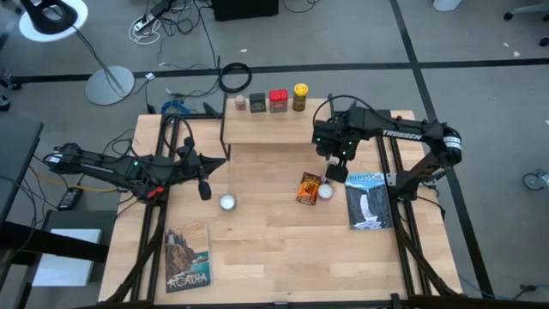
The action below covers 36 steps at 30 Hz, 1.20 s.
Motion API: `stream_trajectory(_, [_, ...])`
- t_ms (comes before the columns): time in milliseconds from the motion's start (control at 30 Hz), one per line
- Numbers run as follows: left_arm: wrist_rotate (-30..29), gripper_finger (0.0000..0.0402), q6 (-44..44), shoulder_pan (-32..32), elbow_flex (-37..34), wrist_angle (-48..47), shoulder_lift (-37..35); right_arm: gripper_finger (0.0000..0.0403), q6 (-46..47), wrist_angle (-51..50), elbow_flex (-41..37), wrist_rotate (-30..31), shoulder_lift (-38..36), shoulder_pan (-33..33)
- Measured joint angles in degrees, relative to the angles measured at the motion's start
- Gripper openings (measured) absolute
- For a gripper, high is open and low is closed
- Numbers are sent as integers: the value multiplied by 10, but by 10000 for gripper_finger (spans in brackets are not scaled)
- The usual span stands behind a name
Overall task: Shelf spices
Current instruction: Put the gold seasoning bottle on the shelf
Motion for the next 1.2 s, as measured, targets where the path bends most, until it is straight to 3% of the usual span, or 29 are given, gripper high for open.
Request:
stream_trajectory(600, [0,1,0,0,0,-12,0,334,-34,107,-84,-62,0,-34])
stream_trajectory(867, [0,1,0,0,0,-12,0,329,-43,116,-84,26,0,-38])
stream_trajectory(1200, [0,1,1,0,0,-12,0,307,-47,97,-84,27,0,-38])
